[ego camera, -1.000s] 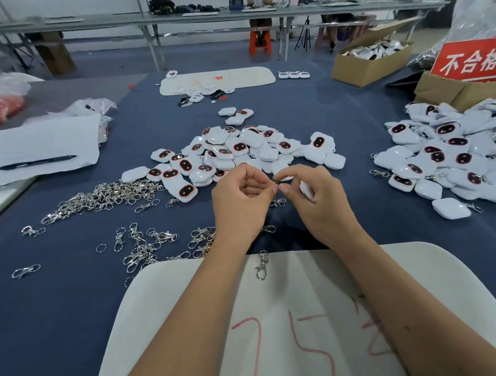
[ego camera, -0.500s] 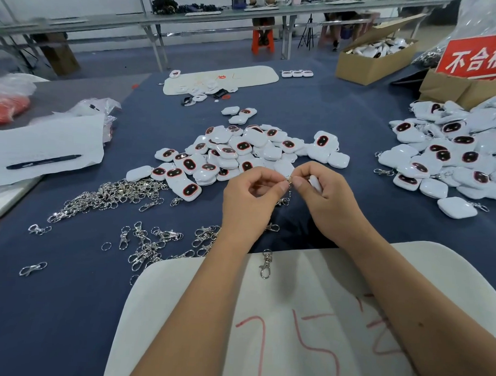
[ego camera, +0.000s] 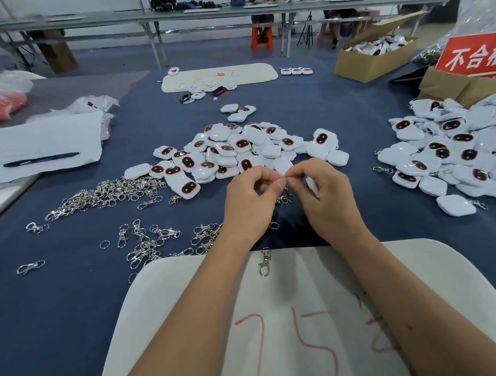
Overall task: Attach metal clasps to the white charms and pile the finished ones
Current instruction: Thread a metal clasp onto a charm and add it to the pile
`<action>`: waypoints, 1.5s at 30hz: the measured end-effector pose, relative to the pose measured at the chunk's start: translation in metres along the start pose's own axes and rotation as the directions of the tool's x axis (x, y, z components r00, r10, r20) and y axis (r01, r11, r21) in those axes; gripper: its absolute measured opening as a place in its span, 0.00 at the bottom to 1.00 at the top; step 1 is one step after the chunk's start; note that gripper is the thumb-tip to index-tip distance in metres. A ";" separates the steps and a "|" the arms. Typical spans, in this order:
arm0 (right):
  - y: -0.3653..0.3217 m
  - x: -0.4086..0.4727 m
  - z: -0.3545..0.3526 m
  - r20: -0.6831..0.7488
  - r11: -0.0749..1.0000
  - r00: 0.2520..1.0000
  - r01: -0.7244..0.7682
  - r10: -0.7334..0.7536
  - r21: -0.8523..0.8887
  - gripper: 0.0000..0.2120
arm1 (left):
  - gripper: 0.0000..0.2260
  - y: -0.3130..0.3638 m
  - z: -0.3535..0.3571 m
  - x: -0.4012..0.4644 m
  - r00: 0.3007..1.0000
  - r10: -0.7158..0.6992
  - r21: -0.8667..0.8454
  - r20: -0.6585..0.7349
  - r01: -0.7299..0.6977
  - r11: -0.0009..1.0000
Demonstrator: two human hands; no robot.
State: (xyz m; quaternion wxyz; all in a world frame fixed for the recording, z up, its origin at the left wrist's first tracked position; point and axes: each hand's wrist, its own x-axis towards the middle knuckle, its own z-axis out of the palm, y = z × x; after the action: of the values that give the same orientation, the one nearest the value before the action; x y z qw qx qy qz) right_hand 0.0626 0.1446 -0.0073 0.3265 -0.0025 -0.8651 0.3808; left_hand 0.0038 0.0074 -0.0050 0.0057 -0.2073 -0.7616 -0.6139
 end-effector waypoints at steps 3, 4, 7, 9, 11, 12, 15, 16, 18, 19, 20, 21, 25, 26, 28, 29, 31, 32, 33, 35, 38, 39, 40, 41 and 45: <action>0.002 -0.001 -0.001 0.018 0.990 0.997 -0.079 0.077 0.115 0.06 | 0.04 0.001 -0.001 0.000 0.999 -0.004 -0.038 0.047 0.006 0.999; 0.003 -0.001 -0.001 0.023 0.982 0.994 -0.110 0.108 0.155 0.06 | 0.05 0.001 -0.001 -0.001 0.998 -0.003 -0.048 0.059 0.006 0.999; 0.005 0.000 -0.002 0.046 0.957 0.987 -0.162 0.156 0.242 0.07 | 0.08 0.003 -0.001 -0.001 0.997 0.011 -0.060 0.075 -0.006 0.998; 0.006 0.000 -0.002 0.057 0.953 0.985 -0.170 0.161 0.252 0.07 | 0.09 0.002 -0.002 -0.001 0.997 0.035 -0.044 0.070 -0.032 0.999; 0.006 0.000 -0.003 0.065 0.949 0.985 -0.169 0.157 0.266 0.08 | 0.08 0.001 -0.002 -0.001 0.997 0.052 -0.038 0.064 -0.050 0.998; 0.006 0.000 -0.003 0.066 0.947 0.986 -0.165 0.153 0.274 0.08 | 0.08 0.001 -0.002 -0.001 0.996 0.056 -0.043 0.063 -0.054 0.998; 0.005 0.000 -0.005 0.070 0.943 0.986 -0.167 0.153 0.288 0.08 | 0.08 0.001 -0.002 -0.001 0.996 0.060 -0.064 0.063 -0.056 0.996; 0.005 0.000 -0.005 0.070 0.943 0.985 -0.171 0.158 0.286 0.08 | 0.09 0.002 -0.003 -0.002 0.996 0.058 -0.069 0.064 -0.054 0.996; 0.005 0.000 -0.005 0.069 0.945 0.984 -0.175 0.163 0.277 0.08 | 0.10 0.003 -0.003 -0.002 0.996 0.064 -0.059 0.064 -0.060 0.996; 0.005 0.000 -0.005 0.068 0.945 0.984 -0.177 0.165 0.274 0.08 | 0.10 0.003 -0.003 -0.002 0.996 0.067 -0.049 0.064 -0.064 0.997; 0.005 0.000 -0.004 0.066 0.946 0.984 -0.176 0.165 0.271 0.08 | 0.10 0.003 -0.003 -0.002 0.996 0.070 -0.039 0.064 -0.067 0.997; 0.005 0.000 -0.004 0.061 0.948 0.985 -0.173 0.163 0.269 0.09 | 0.10 0.004 -0.002 -0.003 0.995 0.076 -0.027 0.062 -0.074 0.997; 0.003 -0.001 -0.004 0.039 0.951 0.987 -0.161 0.156 0.263 0.08 | 0.08 0.003 0.002 -0.005 0.988 0.150 0.052 0.034 -0.151 0.987; 0.002 -0.001 -0.005 0.029 0.953 0.988 -0.155 0.152 0.261 0.08 | 0.06 0.003 0.003 -0.006 0.984 0.176 0.081 0.027 -0.178 0.981; 0.000 -0.002 -0.004 0.001 0.961 0.991 -0.130 0.134 0.245 0.07 | 0.05 0.002 0.003 -0.007 0.974 0.226 0.131 0.012 -0.226 0.965; -0.001 -0.003 -0.004 -0.020 0.969 0.993 -0.107 0.114 0.224 0.06 | 0.05 0.001 0.004 -0.007 0.969 0.247 0.146 0.002 -0.245 0.959; -0.003 -0.004 -0.004 -0.064 0.985 0.996 -0.051 0.062 0.162 0.06 | 0.05 0.000 0.004 -0.007 0.961 0.276 0.164 -0.009 -0.271 0.948; -0.004 -0.004 -0.004 -0.083 0.991 0.996 -0.023 0.034 0.129 0.06 | 0.05 -0.001 0.004 -0.006 0.957 0.290 0.171 -0.010 -0.284 0.943; -0.005 -0.004 -0.005 -0.099 0.995 0.995 0.002 0.008 0.097 0.05 | 0.05 -0.001 0.005 -0.006 0.952 0.306 0.179 -0.010 -0.299 0.937; -0.005 -0.004 -0.005 -0.124 0.998 0.991 0.051 -0.045 0.041 0.05 | 0.05 -0.002 0.006 -0.006 0.940 0.340 0.187 -0.014 -0.332 0.925; -0.005 -0.004 -0.005 -0.142 0.996 0.987 0.086 -0.080 0.038 0.05 | 0.06 -0.001 0.005 -0.007 0.929 0.366 0.170 -0.046 -0.354 0.920; -0.005 -0.004 -0.004 -0.149 0.995 0.986 0.083 -0.074 0.056 0.05 | 0.06 0.000 0.005 -0.007 0.927 0.371 0.162 -0.057 -0.358 0.919; -0.005 -0.005 -0.004 -0.158 0.995 0.985 0.075 -0.062 0.073 0.05 | 0.06 0.002 0.005 -0.007 0.925 0.376 0.152 -0.064 -0.363 0.919; -0.006 -0.005 -0.004 -0.171 0.994 0.984 0.063 -0.048 0.085 0.05 | 0.06 0.003 0.006 -0.007 0.922 0.380 0.140 -0.067 -0.368 0.919; -0.006 -0.005 -0.002 -0.165 0.987 0.986 0.014 0.012 0.158 0.05 | 0.05 0.004 0.006 -0.007 0.915 0.398 0.124 -0.064 -0.388 0.913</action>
State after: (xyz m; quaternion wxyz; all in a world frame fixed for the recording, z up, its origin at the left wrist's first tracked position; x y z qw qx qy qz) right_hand 0.0693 0.1409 -0.0051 0.3964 -0.0077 -0.8020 0.4468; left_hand 0.0130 0.0115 -0.0048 0.1736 -0.3285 -0.7357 -0.5663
